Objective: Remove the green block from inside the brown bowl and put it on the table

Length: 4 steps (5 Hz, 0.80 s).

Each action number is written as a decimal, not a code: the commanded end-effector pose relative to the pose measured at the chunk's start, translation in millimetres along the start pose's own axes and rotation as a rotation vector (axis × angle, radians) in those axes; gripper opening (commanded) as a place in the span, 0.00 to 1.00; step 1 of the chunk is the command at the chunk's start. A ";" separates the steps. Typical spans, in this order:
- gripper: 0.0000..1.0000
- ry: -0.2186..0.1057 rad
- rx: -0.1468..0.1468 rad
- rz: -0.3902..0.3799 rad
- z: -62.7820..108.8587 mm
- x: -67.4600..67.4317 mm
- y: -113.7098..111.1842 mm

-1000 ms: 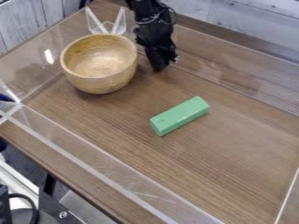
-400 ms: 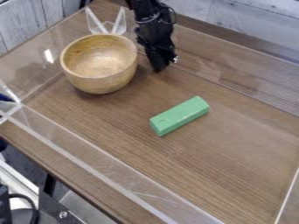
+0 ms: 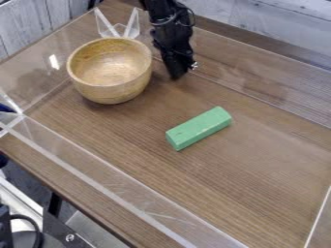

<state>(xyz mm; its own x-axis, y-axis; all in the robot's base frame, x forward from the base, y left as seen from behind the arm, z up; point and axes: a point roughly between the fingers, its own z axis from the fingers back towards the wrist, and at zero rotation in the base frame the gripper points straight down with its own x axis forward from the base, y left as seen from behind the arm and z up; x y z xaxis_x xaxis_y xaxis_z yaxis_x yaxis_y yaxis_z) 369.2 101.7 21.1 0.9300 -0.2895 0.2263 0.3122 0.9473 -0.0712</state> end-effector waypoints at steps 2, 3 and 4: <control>0.00 0.014 0.017 0.015 0.3 -3.4 2.5; 0.00 0.019 0.044 0.042 0.8 -2.6 1.9; 0.00 0.028 0.049 0.038 1.5 -3.7 2.7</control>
<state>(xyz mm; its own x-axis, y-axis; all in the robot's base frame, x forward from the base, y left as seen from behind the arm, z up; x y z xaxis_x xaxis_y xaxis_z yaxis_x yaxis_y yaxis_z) 366.4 104.1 18.6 0.9489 -0.2484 0.1948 0.2614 0.9643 -0.0434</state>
